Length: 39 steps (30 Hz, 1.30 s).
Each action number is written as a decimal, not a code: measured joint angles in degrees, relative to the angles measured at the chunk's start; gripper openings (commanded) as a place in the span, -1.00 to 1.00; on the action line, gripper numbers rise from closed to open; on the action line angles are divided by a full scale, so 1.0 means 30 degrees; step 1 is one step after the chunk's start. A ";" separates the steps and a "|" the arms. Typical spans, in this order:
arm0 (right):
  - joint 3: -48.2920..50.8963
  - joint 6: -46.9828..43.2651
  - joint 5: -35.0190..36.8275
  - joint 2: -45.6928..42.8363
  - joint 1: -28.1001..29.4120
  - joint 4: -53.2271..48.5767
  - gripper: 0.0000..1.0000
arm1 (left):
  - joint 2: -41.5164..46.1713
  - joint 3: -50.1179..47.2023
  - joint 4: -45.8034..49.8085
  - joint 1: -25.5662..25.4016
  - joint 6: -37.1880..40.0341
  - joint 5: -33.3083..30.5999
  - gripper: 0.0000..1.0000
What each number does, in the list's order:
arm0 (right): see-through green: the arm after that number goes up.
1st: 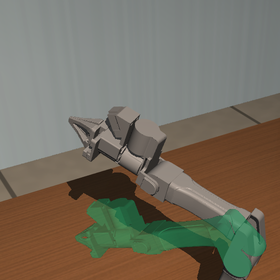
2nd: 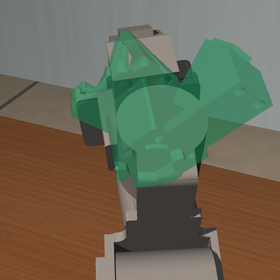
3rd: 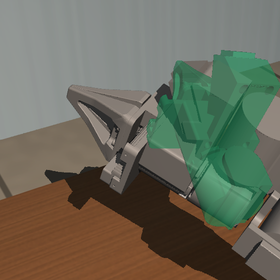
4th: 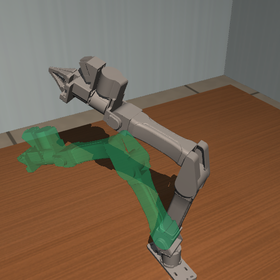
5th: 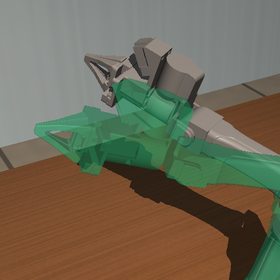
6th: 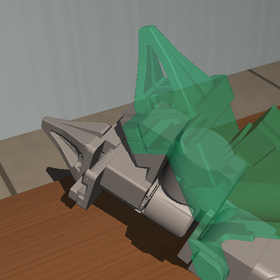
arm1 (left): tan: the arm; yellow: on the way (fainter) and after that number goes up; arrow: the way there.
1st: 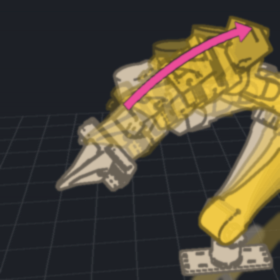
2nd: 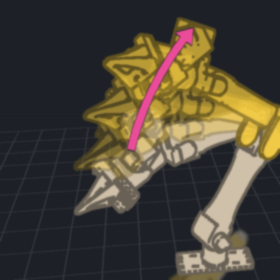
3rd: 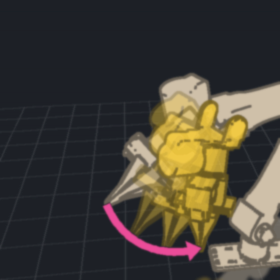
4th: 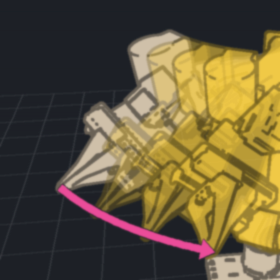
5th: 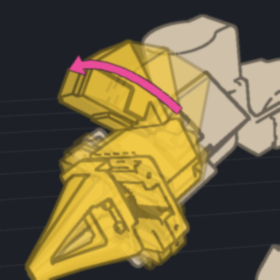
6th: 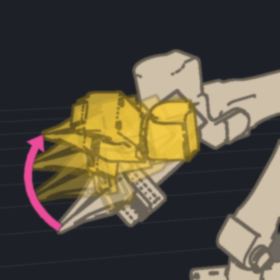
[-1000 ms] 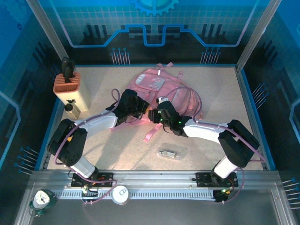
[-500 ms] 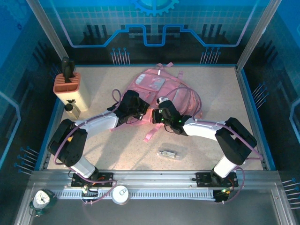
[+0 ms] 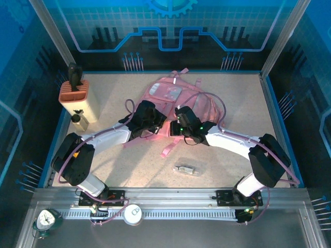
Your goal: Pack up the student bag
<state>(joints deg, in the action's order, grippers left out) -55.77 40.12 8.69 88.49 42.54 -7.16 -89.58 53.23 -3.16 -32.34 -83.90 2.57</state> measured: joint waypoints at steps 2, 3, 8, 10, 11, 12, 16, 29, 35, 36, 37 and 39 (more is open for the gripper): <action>-0.0117 0.0051 0.0007 -0.0138 -0.0073 -0.0896 -1.00 | 0.0000 0.0000 0.0117 -0.0029 0.0000 0.0000 -1.00; -0.0211 0.0058 0.0029 -0.0211 -0.0109 -0.1486 -1.00 | 0.0000 0.0000 0.0168 -0.0029 0.0007 0.0007 -1.00; -0.0437 0.0051 0.0488 -0.0393 -0.0372 -0.3490 -1.00 | 0.0007 0.0000 0.0437 -0.0015 0.0080 0.0007 -1.00; -0.0437 -0.0066 0.0656 -0.0517 -0.0583 -0.4000 -1.00 | 0.0007 0.0000 0.0466 -0.0007 0.0087 0.0015 -1.00; -0.0444 -0.0189 0.0838 -0.0568 -0.0590 -0.4160 -1.00 | 0.0007 0.0000 0.0459 -0.0007 0.0087 0.0022 -1.00; -0.0452 -0.0357 0.1035 -0.0590 -0.0597 -0.4364 -1.00 | 0.0022 0.0000 0.0459 0.0007 0.0087 0.0022 -1.00; -0.0459 -0.1260 0.0903 -0.0554 -0.0714 -0.4342 -1.00 | 0.0022 0.0000 0.0459 0.0066 0.0095 0.0066 -1.00; -0.0889 -0.1668 -0.0109 0.0503 -0.0787 -0.3534 -0.55 | 0.0022 0.0000 0.0670 0.0364 0.0146 -0.0146 -1.00; -0.1348 -0.1457 0.0495 0.1326 -0.0648 -0.3504 -0.70 | 0.0022 0.0000 0.0692 0.0350 0.0138 -0.0255 -1.00; -0.1537 -0.1413 0.0648 0.1566 -0.0627 -0.3621 -0.74 | 0.0022 0.0000 0.0699 0.0350 0.0138 -0.0342 -1.00; -0.1719 -0.1413 0.0896 0.1756 -0.0583 -0.3745 -0.80 | 0.0022 0.0000 0.0707 0.0350 0.0146 -0.0452 -1.00; -0.1938 -0.1406 0.1348 0.1865 -0.0452 -0.3927 -0.96 | 0.0022 0.0000 0.0758 0.0364 0.0146 -0.0590 -1.00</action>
<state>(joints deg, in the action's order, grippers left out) -61.58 35.90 12.73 94.08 41.19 -18.94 -89.52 53.23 -0.89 -31.24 -83.46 0.80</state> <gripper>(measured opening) 0.091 0.055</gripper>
